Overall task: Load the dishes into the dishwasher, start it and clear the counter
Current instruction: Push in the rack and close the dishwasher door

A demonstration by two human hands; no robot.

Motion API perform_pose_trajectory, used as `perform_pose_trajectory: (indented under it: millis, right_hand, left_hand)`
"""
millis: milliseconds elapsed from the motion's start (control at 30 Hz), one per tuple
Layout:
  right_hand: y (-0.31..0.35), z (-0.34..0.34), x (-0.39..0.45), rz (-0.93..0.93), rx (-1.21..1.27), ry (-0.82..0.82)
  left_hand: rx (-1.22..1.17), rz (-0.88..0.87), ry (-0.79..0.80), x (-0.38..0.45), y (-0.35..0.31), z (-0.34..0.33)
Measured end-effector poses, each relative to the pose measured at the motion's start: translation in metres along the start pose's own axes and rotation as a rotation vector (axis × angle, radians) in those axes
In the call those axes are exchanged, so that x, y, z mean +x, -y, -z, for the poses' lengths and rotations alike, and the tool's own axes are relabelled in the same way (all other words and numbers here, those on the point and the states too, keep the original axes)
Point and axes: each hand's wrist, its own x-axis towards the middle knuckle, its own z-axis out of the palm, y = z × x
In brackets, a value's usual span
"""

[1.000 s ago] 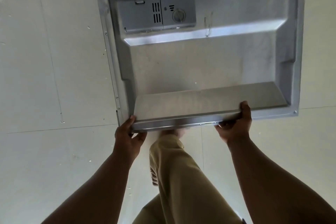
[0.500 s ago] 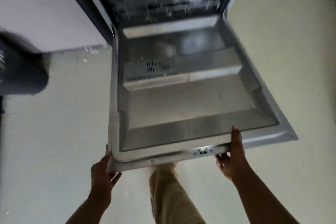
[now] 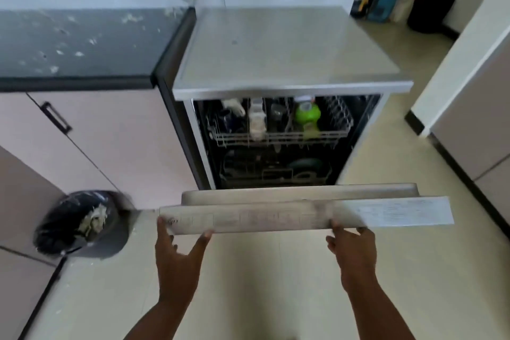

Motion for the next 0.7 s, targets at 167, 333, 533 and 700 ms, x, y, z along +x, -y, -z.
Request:
perform_pose_trajectory:
  millis: [167, 333, 533, 700]
  right_hand:
    - [0.082, -0.015, 0.042, 0.423, -0.698, -0.164]
    - [0.164, -0.049, 0.088, 0.790, -1.003, -0.278]
    - [0.238, -0.095, 0.156, 1.097, -1.342, 0.013]
    - [0.272, -0.107, 0.197, 1.054, -1.389, 0.338]
  left_hand:
    - [0.563, -0.160, 0.056, 0.090, -0.081, -0.019]
    - [0.997, -0.890, 0.053, 0.167, -0.154, -0.046]
    - [1.343, -1.072, 0.266, 0.248, -0.218, -0.111]
    - [1.269, -0.979, 0.440, 0.283, -0.219, -0.119]
